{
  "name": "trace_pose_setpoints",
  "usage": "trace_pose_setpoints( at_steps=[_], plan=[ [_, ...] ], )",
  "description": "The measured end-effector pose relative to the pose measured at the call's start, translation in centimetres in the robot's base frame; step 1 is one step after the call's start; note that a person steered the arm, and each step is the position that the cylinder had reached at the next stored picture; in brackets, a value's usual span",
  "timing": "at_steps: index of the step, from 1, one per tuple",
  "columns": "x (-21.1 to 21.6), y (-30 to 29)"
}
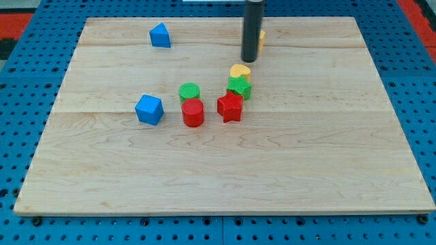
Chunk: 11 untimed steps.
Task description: Place the yellow blocks horizontally at the right side of the blue triangle
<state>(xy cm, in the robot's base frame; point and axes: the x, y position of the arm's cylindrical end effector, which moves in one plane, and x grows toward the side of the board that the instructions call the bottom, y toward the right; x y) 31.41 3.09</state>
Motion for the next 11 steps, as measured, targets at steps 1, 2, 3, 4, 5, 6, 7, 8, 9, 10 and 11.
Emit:
trace_pose_setpoints(
  at_steps=[1, 2, 3, 4, 5, 6, 7, 8, 9, 10, 11],
  plan=[
    [2.6, -4.2],
    [5.2, -1.2],
    [5.8, 6.1],
    [7.2, 10.6],
    [8.7, 10.5],
    [5.5, 12.5],
    [4.6, 14.2],
    [7.8, 15.3],
    [4.3, 15.6],
    [0.1, 15.5],
    [-1.3, 14.6]
  ],
)
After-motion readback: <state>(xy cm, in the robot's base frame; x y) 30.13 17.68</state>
